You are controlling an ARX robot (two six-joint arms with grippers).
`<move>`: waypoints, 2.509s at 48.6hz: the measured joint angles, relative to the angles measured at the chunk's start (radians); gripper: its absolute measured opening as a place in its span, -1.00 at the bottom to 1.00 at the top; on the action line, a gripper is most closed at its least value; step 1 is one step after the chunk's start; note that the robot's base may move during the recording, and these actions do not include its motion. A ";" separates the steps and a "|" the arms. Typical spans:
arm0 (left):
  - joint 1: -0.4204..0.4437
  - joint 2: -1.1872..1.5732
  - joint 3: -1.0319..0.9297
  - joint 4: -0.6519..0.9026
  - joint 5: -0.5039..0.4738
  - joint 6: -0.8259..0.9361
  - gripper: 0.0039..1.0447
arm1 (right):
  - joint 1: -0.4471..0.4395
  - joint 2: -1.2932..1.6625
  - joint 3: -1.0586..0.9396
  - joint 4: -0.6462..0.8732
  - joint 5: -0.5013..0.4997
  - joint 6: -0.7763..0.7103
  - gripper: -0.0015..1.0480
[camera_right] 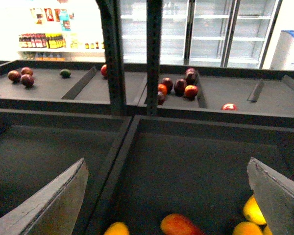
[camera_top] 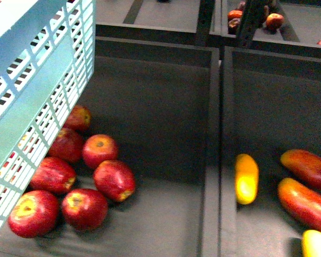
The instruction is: Pick mango and avocado into basket
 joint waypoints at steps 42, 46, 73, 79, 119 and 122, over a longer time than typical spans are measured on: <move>-0.119 0.220 0.098 -0.082 0.082 1.096 -0.86 | 0.000 0.001 -0.001 0.002 0.001 0.000 0.85; -0.188 0.331 0.159 -0.054 0.121 1.263 -0.86 | 0.000 0.001 -0.001 0.002 0.000 0.000 0.85; -0.545 0.645 0.352 0.001 0.044 1.105 -0.88 | 0.000 0.001 -0.001 0.002 0.000 0.000 0.85; -0.539 0.634 0.352 0.000 0.018 1.074 -0.88 | 0.021 0.015 0.006 -0.027 0.092 0.038 0.85; -0.542 0.633 0.352 -0.001 0.026 1.065 -0.89 | -0.607 1.569 0.453 0.497 -0.125 -0.177 0.85; -0.542 0.633 0.352 -0.001 0.029 1.065 -0.89 | -0.639 1.678 0.493 0.483 -0.194 -0.271 0.85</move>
